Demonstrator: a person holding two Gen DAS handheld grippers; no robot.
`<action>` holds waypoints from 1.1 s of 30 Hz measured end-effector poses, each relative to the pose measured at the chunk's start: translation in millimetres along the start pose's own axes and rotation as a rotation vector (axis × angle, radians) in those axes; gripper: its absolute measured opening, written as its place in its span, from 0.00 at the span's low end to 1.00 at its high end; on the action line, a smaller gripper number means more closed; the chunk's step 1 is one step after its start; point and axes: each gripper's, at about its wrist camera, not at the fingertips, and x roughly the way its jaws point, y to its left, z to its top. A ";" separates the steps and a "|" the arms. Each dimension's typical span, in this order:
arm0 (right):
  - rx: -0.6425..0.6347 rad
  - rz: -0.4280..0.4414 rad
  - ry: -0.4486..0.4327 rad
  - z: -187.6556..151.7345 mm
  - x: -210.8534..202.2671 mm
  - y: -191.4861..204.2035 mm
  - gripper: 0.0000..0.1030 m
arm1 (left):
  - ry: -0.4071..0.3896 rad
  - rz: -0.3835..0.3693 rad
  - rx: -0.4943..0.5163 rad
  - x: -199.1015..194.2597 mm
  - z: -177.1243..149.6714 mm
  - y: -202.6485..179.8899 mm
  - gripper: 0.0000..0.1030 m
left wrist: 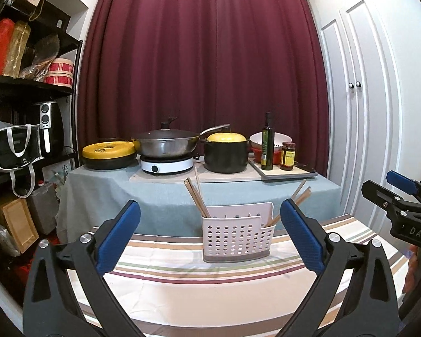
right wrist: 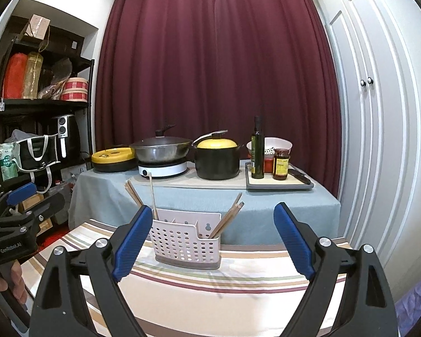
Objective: Organize utensils
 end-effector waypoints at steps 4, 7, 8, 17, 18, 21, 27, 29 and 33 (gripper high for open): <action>-0.007 -0.007 -0.013 1.4 -8.3 0.5 0.83 | -0.003 0.000 -0.009 -7.6 0.6 1.9 0.95; -0.003 -0.015 -0.019 1.7 -12.9 -2.1 0.83 | -0.002 0.000 -0.012 -11.8 -0.8 2.4 0.95; 0.000 -0.015 -0.021 2.0 -13.8 -2.7 0.83 | -0.001 -0.001 -0.012 -12.8 -1.3 2.4 0.95; -0.002 -0.015 -0.026 2.3 -17.0 -2.5 0.83 | -0.003 -0.002 -0.017 -17.9 -3.1 1.3 0.95; 0.000 -0.014 -0.027 2.4 -17.3 -2.8 0.83 | -0.004 -0.001 -0.017 -18.5 -3.3 1.4 0.95; -0.001 -0.014 -0.029 2.5 -18.3 -2.6 0.83 | -0.006 0.000 -0.018 -19.7 -3.4 2.5 0.95; -0.001 -0.013 -0.027 2.7 -18.6 -3.0 0.83 | -0.008 0.000 -0.019 -20.6 -3.3 2.2 0.95; -0.002 -0.014 -0.027 2.7 -18.5 -2.8 0.83 | -0.007 0.000 -0.019 -20.2 -3.3 2.4 0.95; -0.002 -0.014 -0.029 2.8 -19.1 -3.3 0.83 | -0.007 0.000 -0.020 -20.6 -3.5 2.5 0.95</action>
